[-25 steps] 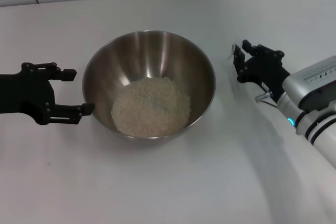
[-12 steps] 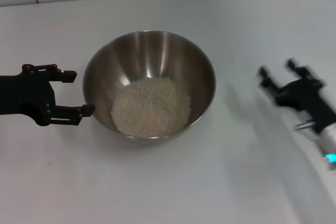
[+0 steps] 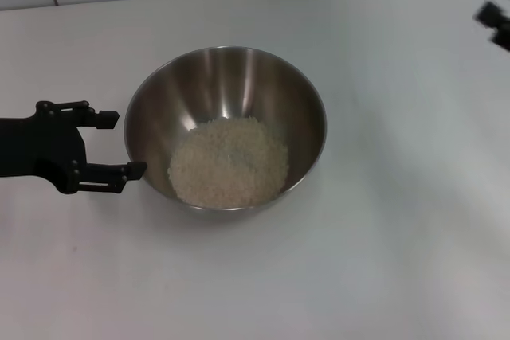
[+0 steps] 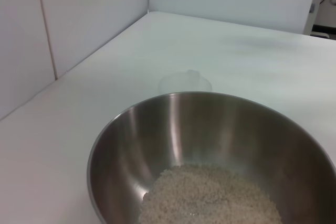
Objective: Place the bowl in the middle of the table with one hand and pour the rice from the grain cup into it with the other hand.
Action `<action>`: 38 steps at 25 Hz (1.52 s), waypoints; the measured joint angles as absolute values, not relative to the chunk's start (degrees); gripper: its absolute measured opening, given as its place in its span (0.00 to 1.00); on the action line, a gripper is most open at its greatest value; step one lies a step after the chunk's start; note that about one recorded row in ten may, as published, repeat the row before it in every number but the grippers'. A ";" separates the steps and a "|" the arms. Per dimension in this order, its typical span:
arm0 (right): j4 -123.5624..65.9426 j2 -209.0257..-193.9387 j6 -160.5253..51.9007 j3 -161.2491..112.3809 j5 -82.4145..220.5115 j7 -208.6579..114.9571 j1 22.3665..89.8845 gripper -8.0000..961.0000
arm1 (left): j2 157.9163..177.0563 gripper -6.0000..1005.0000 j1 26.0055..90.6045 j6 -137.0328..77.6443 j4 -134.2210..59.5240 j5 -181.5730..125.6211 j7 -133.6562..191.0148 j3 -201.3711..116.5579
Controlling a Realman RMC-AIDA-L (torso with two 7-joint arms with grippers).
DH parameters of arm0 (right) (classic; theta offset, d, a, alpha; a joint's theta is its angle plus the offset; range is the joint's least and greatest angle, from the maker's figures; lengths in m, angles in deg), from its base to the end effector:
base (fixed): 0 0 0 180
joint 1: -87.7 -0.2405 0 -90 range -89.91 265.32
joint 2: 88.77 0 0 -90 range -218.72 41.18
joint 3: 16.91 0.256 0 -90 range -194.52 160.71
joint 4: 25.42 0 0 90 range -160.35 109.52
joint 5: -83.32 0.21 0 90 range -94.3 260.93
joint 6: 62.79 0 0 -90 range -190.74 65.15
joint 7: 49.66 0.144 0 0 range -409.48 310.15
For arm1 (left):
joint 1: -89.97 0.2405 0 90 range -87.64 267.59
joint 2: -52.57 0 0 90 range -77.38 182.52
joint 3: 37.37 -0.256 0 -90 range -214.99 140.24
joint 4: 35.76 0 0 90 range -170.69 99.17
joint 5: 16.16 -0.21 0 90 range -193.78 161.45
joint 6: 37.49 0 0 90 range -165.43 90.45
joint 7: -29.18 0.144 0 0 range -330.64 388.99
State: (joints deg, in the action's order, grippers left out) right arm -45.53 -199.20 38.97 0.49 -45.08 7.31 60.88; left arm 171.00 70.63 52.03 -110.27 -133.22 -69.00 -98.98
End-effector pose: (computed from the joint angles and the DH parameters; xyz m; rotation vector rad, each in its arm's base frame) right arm 0.3352 0.2943 0.0944 -2.0486 0.5278 1.0810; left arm -0.2263 0.3175 0.0403 -2.8180 -0.3880 -0.2306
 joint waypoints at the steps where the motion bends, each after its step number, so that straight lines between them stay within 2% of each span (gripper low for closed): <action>1: -52.27 -200.63 39.83 -3.35 -45.29 10.49 58.40 0.86 | 170.98 0.86 70.54 52.03 -110.12 -133.23 -68.99 -98.98; 2: -63.58 -203.59 40.66 -11.08 -45.39 16.16 54.98 0.86 | 170.96 0.86 70.42 52.03 -109.96 -133.24 -69.00 -98.98; 3: -63.58 -203.59 40.66 -11.08 -45.39 16.16 54.98 0.86 | 170.96 0.86 70.41 52.05 -109.96 -133.22 -68.99 -98.98; 6: -80.96 -207.95 40.61 -27.52 -44.90 26.06 52.13 0.86 | 170.96 0.86 70.27 52.05 -109.94 -133.23 -69.00 -98.97; 17: -94.35 -208.07 35.70 -63.52 -44.16 46.95 51.59 0.86 | 170.87 0.86 69.94 52.36 -110.26 -133.23 -68.84 -98.97; 38: -94.76 -208.19 32.97 -66.84 -44.66 47.82 52.12 0.86 | 170.78 0.86 69.77 52.51 -110.47 -133.23 -68.89 -98.62</action>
